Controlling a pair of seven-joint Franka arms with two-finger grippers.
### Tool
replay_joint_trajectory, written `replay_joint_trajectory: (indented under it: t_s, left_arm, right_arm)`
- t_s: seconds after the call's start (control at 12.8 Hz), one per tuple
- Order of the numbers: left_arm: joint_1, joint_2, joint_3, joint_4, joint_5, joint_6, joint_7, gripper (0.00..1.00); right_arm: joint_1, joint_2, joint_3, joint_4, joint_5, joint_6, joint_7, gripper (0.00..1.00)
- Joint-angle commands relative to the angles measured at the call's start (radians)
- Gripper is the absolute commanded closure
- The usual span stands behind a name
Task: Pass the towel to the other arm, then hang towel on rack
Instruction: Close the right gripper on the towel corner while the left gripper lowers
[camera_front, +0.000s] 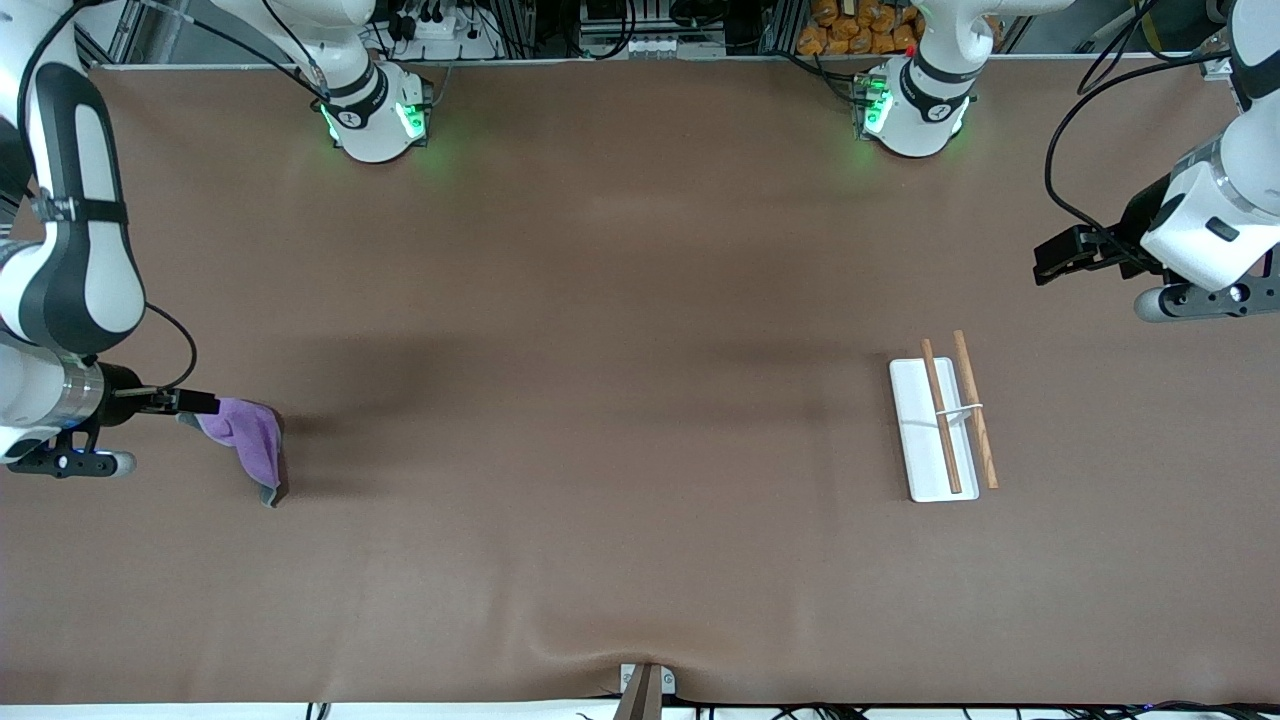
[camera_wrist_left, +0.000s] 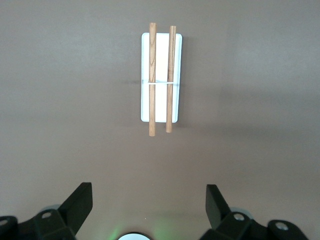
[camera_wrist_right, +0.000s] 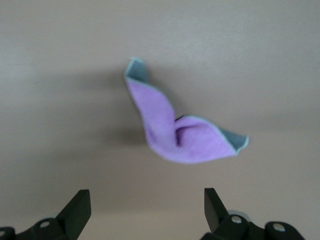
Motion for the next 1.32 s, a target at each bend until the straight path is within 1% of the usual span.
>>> replay_joint_trajectory:
  t_s: [0.0, 0.08, 0.16, 0.23, 0.31, 0.39, 0.55, 0.62, 0.94, 1.01, 1.09, 1.17, 1.25]
  left_arm:
    - [-0.007, 0.014, 0.000, 0.027, 0.007, -0.002, 0.017, 0.00]
    - [-0.007, 0.015, 0.000, 0.026, 0.006, -0.001, 0.017, 0.00]
    - [-0.009, 0.017, -0.002, 0.027, 0.007, -0.001, 0.017, 0.00]
    - [-0.011, 0.017, -0.003, 0.026, 0.007, -0.001, 0.014, 0.00]
    - [-0.012, 0.018, -0.006, 0.026, 0.004, -0.002, 0.012, 0.00]
    - [-0.015, 0.019, -0.009, 0.024, 0.006, -0.002, 0.009, 0.00]
    - [-0.021, 0.026, -0.011, 0.026, 0.012, 0.004, -0.005, 0.00]
    - [-0.021, 0.034, -0.013, 0.026, 0.004, 0.014, -0.005, 0.00]
    - [-0.021, 0.068, -0.013, 0.026, 0.007, 0.068, -0.005, 0.00]
    - [-0.020, 0.074, -0.013, 0.026, 0.012, 0.073, -0.005, 0.00]
    - [-0.021, 0.077, -0.011, 0.026, 0.016, 0.074, -0.003, 0.00]
    - [-0.020, 0.078, -0.011, 0.026, 0.016, 0.076, -0.003, 0.00]
    - [-0.018, 0.078, -0.011, 0.026, 0.015, 0.074, -0.003, 0.00]
  right_arm:
    - [-0.061, 0.000, 0.016, -0.100, 0.002, 0.134, -0.082, 0.00]
    - [-0.068, 0.041, 0.019, -0.099, 0.023, 0.169, -0.095, 0.00]
    - [-0.065, 0.070, 0.018, -0.100, 0.071, 0.216, -0.119, 0.00]
    - [-0.063, 0.089, 0.018, -0.102, 0.091, 0.238, -0.154, 0.07]
    - [-0.066, 0.090, 0.019, -0.104, 0.093, 0.234, -0.167, 0.14]
    - [-0.068, 0.093, 0.019, -0.107, 0.096, 0.232, -0.165, 0.17]
    - [-0.069, 0.106, 0.018, -0.130, 0.129, 0.254, -0.168, 0.18]
    - [-0.071, 0.110, 0.018, -0.131, 0.130, 0.266, -0.171, 0.23]
    - [-0.075, 0.120, 0.018, -0.165, 0.134, 0.278, -0.175, 0.45]
    - [-0.075, 0.120, 0.018, -0.165, 0.134, 0.278, -0.175, 0.58]
    - [-0.077, 0.123, 0.018, -0.166, 0.136, 0.278, -0.175, 0.65]
    - [-0.078, 0.129, 0.018, -0.172, 0.134, 0.278, -0.175, 0.70]
    - [-0.075, 0.127, 0.018, -0.174, 0.134, 0.278, -0.175, 0.83]
